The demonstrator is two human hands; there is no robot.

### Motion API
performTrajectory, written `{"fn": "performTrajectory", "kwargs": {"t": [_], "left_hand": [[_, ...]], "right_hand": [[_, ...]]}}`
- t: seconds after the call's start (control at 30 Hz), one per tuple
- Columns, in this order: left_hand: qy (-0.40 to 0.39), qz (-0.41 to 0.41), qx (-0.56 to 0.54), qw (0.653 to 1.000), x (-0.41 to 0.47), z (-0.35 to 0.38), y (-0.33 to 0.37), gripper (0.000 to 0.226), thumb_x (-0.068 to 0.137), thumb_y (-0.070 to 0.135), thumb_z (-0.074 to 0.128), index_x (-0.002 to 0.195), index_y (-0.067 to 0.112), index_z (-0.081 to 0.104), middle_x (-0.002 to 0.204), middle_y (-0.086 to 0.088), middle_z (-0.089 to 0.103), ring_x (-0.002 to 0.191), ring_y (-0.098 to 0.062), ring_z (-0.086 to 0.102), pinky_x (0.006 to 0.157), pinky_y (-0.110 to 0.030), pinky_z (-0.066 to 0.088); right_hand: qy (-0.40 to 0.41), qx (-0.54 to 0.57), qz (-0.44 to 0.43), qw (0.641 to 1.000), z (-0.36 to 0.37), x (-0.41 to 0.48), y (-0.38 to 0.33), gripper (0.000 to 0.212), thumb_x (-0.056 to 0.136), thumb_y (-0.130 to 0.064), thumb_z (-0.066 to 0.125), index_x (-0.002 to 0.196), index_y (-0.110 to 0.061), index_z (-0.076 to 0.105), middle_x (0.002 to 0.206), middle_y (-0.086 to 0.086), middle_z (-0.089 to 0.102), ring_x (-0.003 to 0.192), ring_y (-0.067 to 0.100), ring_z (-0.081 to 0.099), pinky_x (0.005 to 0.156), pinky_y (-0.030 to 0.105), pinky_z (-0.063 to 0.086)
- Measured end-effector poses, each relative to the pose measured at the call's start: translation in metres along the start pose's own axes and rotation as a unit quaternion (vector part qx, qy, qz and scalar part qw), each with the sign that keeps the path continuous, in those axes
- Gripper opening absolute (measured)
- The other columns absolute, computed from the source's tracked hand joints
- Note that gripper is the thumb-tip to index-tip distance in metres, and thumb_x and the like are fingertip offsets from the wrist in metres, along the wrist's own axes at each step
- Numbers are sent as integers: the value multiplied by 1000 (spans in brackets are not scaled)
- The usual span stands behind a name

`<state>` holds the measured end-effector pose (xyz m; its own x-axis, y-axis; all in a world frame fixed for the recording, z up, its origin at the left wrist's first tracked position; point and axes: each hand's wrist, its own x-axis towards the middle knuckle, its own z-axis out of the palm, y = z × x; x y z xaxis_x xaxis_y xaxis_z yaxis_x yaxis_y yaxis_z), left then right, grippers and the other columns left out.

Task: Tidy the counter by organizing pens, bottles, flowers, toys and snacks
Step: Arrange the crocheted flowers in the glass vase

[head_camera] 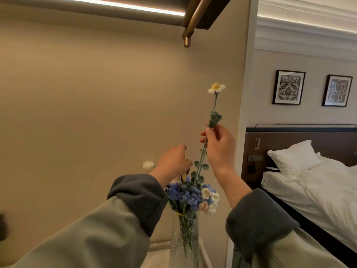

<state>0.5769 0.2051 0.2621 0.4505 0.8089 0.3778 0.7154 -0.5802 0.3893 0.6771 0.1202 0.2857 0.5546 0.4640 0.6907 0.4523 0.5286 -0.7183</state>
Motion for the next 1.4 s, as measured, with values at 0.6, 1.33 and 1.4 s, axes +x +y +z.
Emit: {"fn": "performTrajectory", "kwargs": {"t": [0.6, 1.33, 1.4], "left_hand": [[-75, -37, -286, 955, 6, 5, -17, 42, 83, 7, 59, 116, 19, 37, 117, -9, 47, 102, -23, 54, 74, -30, 50], [151, 68, -324, 931, -60, -21, -14, 39, 87, -2, 46, 109, 29, 54, 102, 10, 64, 101, -5, 59, 94, -33, 50], [152, 64, -327, 930, -62, -21, -15, 40, 87, -4, 45, 109, 27, 55, 100, 8, 65, 99, -6, 60, 93, -35, 50]], "right_hand": [[-26, 27, 8, 999, 13, -4, 21, 16, 98, -16, 52, 92, -27, 62, 85, -3, 72, 77, 10, 66, 76, 34, 54], [-48, 38, -58, 996, 6, -33, -22, 16, 100, -13, 47, 102, -22, 60, 90, -1, 70, 87, 13, 64, 84, 39, 52], [-68, 40, -15, 997, 7, -35, -16, 15, 100, -12, 47, 103, -17, 62, 91, 1, 71, 89, 14, 64, 88, 43, 52]]}}
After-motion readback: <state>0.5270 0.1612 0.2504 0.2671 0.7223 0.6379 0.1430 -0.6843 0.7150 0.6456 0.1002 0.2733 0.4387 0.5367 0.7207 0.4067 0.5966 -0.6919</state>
